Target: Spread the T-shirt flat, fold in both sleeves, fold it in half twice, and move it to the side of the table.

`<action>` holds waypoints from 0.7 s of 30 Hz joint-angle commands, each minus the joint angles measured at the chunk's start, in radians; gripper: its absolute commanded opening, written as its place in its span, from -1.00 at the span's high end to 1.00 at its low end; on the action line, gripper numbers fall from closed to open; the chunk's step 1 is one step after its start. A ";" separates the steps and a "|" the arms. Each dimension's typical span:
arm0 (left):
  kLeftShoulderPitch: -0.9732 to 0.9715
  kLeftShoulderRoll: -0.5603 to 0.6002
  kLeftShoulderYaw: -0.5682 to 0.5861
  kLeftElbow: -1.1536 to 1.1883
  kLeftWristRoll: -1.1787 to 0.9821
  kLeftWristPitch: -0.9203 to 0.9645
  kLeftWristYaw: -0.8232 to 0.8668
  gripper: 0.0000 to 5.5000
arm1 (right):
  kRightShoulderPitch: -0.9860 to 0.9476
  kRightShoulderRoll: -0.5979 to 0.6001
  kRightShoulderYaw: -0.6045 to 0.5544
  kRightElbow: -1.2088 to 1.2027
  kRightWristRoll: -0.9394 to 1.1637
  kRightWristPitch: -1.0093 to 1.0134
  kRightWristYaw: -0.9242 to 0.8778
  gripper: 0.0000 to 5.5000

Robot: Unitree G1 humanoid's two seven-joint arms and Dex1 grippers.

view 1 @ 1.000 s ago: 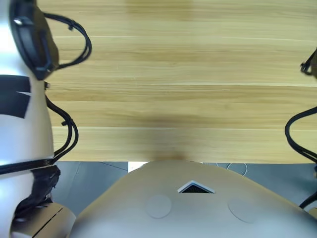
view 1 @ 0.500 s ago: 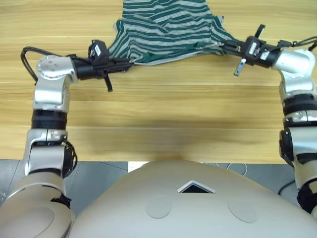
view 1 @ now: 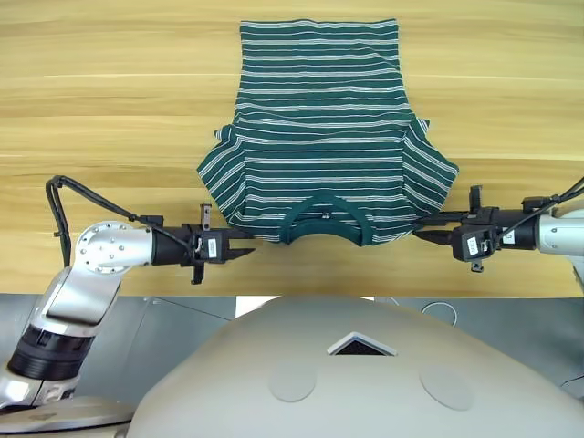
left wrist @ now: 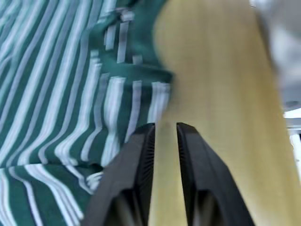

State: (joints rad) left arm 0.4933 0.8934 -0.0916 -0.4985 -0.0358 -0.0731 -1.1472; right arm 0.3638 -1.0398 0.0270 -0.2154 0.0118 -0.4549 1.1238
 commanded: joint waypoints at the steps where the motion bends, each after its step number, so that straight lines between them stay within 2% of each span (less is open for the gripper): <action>1: 0.163 0.053 0.120 -0.127 0.010 -0.042 0.021 0.48 | -0.044 -0.044 -0.126 0.121 0.167 -0.004 0.045 0.40; 5: 0.285 0.008 0.294 -0.215 -0.126 -0.061 0.036 0.24 | -0.166 -0.033 -0.185 0.258 0.401 0.030 0.188 0.14; 7: 0.287 -0.054 0.388 -0.194 -0.298 -0.048 0.054 0.15 | -0.286 0.047 -0.135 0.255 0.418 0.085 0.148 -0.01; 9: 0.182 -0.176 0.446 -0.085 -0.436 0.030 0.203 0.15 | -0.456 0.205 0.001 0.327 0.264 0.177 0.012 -0.01; 12: 0.065 -0.394 0.409 0.010 -0.529 0.275 0.568 0.15 | -0.667 0.402 0.195 0.598 -0.037 0.222 -0.176 -0.01; 15: 0.093 -0.582 0.305 0.035 -0.531 0.409 0.781 0.15 | -0.723 0.467 0.265 0.747 -0.138 0.187 -0.226 -0.01; 18: 0.123 -0.678 0.283 0.000 -0.554 0.487 0.898 0.15 | -0.744 0.483 0.280 0.847 -0.171 0.145 -0.251 -0.01; 21: 0.155 -0.692 0.282 -0.031 -0.569 0.526 0.915 0.15 | -0.757 0.477 0.298 0.936 -0.217 0.110 -0.295 -0.01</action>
State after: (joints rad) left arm 0.6351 0.2025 0.1915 -0.5096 -0.5918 0.4258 -0.2490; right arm -0.3998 -0.5535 0.2982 0.6546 -0.1265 -0.3585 0.8470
